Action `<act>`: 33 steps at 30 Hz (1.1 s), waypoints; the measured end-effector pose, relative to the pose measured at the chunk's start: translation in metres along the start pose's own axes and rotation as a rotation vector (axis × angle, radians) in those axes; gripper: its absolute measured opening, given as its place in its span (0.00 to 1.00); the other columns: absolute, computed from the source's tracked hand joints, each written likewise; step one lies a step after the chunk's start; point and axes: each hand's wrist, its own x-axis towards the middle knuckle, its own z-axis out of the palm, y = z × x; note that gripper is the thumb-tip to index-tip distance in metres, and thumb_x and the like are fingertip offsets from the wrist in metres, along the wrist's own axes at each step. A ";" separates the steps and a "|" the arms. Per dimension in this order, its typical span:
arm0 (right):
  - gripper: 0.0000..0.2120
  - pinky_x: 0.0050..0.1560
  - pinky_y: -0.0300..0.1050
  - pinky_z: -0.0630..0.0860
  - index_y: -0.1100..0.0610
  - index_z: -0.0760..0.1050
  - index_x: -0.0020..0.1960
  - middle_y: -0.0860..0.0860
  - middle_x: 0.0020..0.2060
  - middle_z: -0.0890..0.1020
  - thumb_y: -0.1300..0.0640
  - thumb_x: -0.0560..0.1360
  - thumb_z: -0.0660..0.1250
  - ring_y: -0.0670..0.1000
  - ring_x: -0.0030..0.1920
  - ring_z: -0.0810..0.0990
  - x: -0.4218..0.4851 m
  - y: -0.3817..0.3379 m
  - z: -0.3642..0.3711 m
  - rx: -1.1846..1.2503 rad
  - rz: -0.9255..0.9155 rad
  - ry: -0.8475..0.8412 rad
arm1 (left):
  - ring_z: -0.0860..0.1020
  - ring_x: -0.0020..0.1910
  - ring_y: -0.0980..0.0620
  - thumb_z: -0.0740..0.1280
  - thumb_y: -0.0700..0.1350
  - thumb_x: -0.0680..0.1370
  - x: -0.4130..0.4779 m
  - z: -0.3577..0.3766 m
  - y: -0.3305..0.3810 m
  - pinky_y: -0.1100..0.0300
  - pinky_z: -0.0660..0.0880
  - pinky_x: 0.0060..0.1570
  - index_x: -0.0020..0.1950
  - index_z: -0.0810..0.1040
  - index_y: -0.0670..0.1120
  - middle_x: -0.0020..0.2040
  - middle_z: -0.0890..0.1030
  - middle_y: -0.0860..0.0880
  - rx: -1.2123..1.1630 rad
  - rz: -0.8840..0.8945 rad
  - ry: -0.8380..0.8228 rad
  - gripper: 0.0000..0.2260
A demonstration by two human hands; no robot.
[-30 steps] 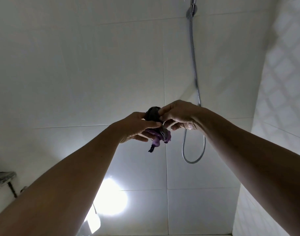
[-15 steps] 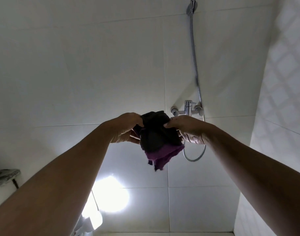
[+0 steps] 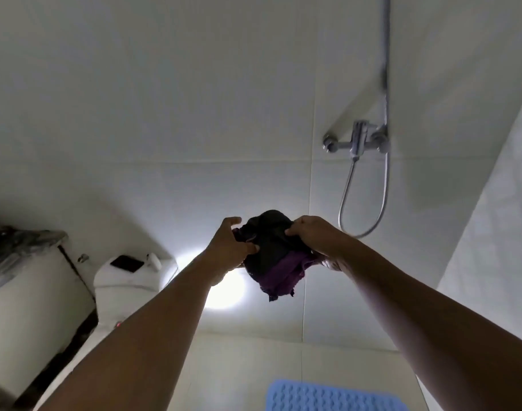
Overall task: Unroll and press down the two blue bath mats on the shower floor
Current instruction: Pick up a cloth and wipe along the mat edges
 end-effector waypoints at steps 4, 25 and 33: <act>0.07 0.46 0.60 0.85 0.58 0.75 0.57 0.60 0.53 0.80 0.60 0.79 0.64 0.59 0.49 0.82 0.016 0.077 0.045 -0.019 0.125 -0.084 | 0.80 0.58 0.41 0.75 0.33 0.73 -0.007 -0.004 -0.089 0.43 0.81 0.55 0.74 0.64 0.49 0.62 0.77 0.41 0.075 -0.099 0.080 0.35; 0.04 0.41 0.57 0.82 0.55 0.74 0.47 0.60 0.43 0.80 0.62 0.74 0.64 0.57 0.40 0.80 0.088 0.879 0.431 -0.142 0.598 -0.215 | 0.77 0.57 0.44 0.70 0.39 0.73 -0.019 0.055 -0.944 0.57 0.75 0.51 0.70 0.69 0.47 0.61 0.78 0.44 0.492 -0.580 -0.060 0.26; 0.06 0.32 0.49 0.79 0.56 0.71 0.44 0.58 0.36 0.75 0.65 0.74 0.66 0.56 0.34 0.75 0.068 1.012 0.485 -0.402 0.611 -0.403 | 0.78 0.49 0.42 0.73 0.38 0.71 -0.055 0.069 -1.083 0.54 0.80 0.30 0.57 0.73 0.47 0.57 0.76 0.42 0.528 -0.698 -0.163 0.18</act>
